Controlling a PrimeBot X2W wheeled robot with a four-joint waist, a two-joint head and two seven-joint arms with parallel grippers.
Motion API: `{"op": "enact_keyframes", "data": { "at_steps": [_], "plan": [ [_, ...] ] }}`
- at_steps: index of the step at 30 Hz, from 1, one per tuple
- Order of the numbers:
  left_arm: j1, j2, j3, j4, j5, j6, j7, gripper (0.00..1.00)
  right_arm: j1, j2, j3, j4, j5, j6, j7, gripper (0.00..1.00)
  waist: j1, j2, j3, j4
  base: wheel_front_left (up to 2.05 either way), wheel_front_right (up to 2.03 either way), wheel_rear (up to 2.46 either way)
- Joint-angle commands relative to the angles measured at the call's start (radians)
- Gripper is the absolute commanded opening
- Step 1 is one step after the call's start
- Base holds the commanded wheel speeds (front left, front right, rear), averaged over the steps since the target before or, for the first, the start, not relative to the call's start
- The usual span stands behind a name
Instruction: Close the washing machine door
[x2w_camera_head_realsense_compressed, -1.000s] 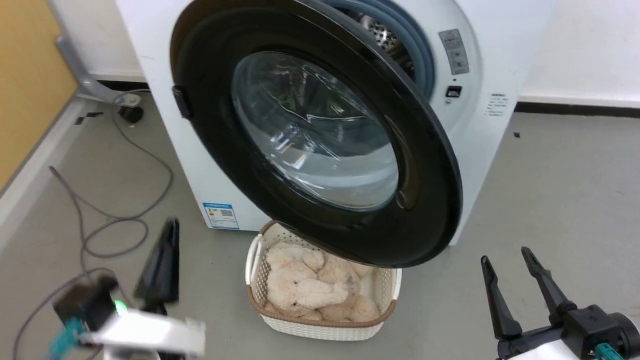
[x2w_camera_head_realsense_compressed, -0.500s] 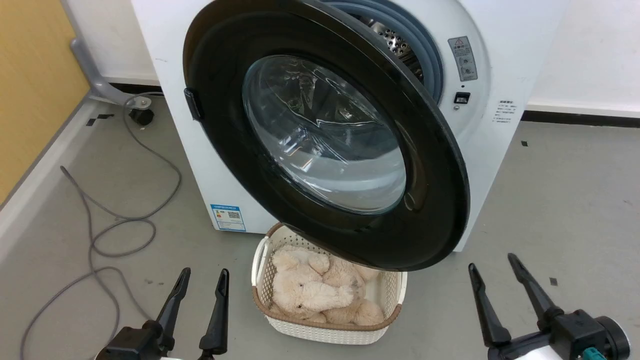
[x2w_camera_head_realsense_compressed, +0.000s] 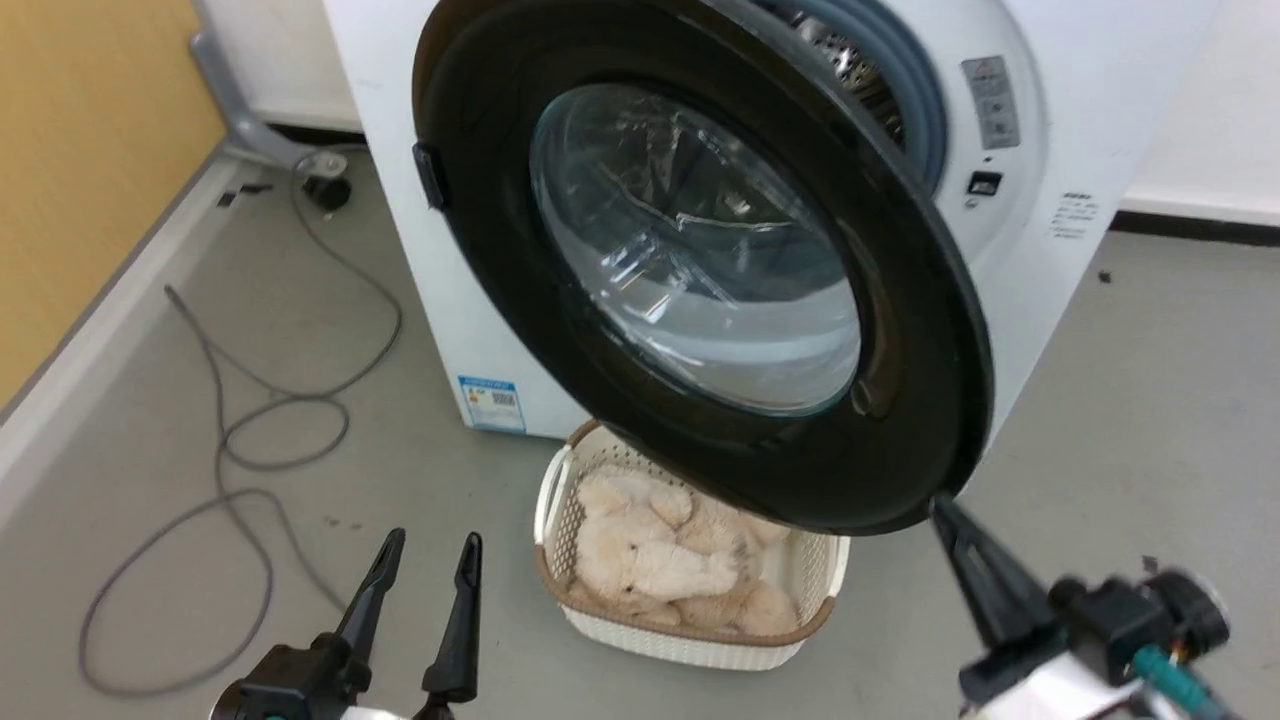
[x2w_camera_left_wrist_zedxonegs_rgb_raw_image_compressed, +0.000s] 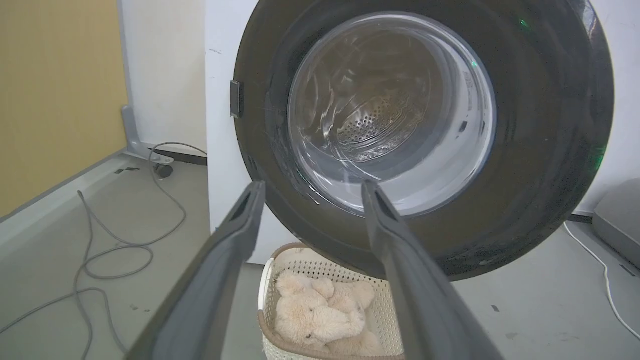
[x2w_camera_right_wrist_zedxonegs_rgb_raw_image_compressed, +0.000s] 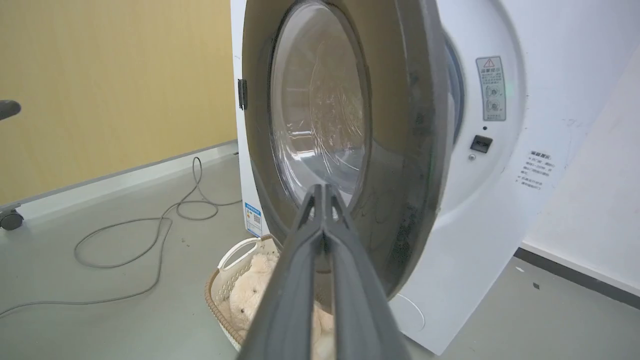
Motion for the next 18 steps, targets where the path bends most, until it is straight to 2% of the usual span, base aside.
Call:
{"op": "enact_keyframes", "data": {
  "at_steps": [1,8,18],
  "plan": [
    [-0.021,-0.004,-0.003,-0.001,0.002,-0.004,-0.004,1.0,-0.041,-0.018,0.007,0.008,0.015,0.001,-0.004,0.0,0.0,0.0,0.023,0.018,0.0,0.0,0.0],
    [-0.068,-0.012,-0.011,-0.005,-0.001,-0.004,-0.004,1.0,-0.193,-0.113,0.036,0.058,0.068,0.001,0.044,0.0,0.0,0.0,0.093,0.05,0.0,0.0,0.0],
    [-0.129,-0.019,-0.033,-0.004,-0.015,-0.004,-0.004,1.0,-0.357,-0.206,-0.001,0.148,0.164,0.001,0.098,0.0,0.0,0.0,0.187,0.088,0.0,0.0,0.0]
  ]
}}
